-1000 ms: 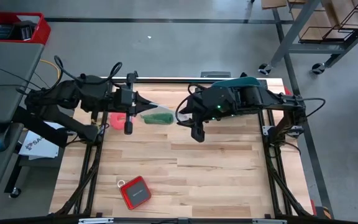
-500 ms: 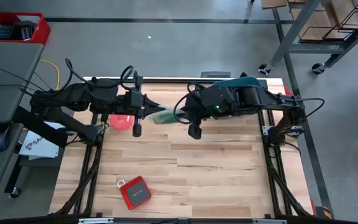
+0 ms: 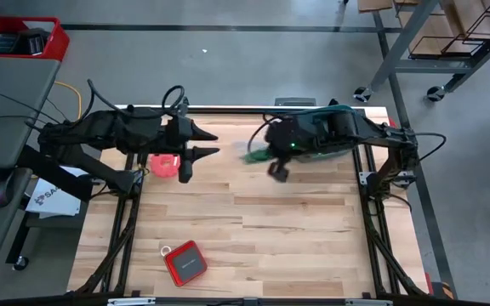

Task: Roll bandage
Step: Put the transparent zip bag into the blue bin

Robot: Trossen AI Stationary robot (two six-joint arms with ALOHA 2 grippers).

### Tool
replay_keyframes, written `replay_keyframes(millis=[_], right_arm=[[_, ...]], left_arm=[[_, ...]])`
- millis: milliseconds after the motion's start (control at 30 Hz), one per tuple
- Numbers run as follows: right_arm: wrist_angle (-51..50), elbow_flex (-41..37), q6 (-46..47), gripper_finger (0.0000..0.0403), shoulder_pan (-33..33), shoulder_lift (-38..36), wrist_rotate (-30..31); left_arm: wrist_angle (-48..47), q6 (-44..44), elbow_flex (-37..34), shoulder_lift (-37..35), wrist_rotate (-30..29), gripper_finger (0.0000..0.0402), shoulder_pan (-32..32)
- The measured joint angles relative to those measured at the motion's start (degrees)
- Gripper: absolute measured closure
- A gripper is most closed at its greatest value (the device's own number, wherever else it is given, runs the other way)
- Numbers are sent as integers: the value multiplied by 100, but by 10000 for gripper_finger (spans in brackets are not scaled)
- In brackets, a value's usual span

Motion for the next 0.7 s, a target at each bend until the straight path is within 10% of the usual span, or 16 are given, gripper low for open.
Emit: replay_keyframes(millis=[133,700], right_arm=[[-1777,-48,249,403,-410,-18,642],[-555,-4088,2323,403,-2963,-1204,1125]], left_arm=[[-266,46,2,-129,-180,219,0],[1695,-1063,-1610,-146,371,183,-319]])
